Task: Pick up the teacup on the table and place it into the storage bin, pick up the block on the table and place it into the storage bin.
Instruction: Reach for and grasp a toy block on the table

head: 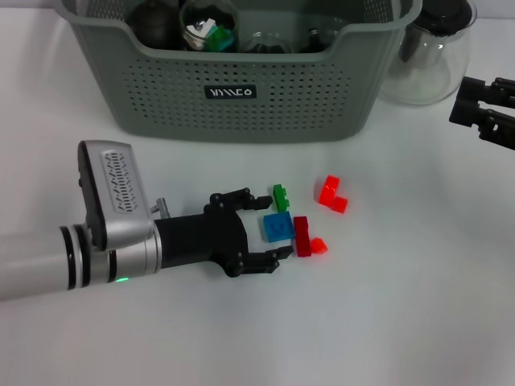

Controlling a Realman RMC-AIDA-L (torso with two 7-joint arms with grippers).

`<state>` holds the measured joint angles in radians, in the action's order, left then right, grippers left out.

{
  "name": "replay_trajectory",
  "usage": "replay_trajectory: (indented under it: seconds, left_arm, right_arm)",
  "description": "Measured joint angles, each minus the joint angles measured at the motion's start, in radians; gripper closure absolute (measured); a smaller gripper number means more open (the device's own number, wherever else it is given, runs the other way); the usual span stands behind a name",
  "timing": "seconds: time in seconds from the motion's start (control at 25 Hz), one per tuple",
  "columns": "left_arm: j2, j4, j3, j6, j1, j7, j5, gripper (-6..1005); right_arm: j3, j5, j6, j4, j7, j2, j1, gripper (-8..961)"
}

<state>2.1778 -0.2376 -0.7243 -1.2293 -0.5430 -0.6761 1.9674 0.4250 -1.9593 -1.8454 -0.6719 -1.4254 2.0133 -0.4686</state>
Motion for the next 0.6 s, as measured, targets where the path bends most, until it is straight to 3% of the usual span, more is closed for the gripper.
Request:
replay_trajectory:
  seconds: [0.4,0.48,0.6]
  left_arm:
    - [0.001,0.020,-0.005,0.056,-0.018,-0.005,-0.001,196]
    - [0.000,0.024,-0.005,0.075,-0.019,-0.006,-0.001,322]
    - [0.000,0.027,-0.006,0.078,-0.021,-0.006,-0.001,339]
  right_arm:
    - [0.001,-0.001,-0.001,0.000,0.000,0.000,0.004,464]
    - [0.001,-0.007,0.000,0.000,-0.001,0.001,0.001,464]
    - [0.001,-0.015,0.000,0.000,-0.005,0.002,-0.003,463]
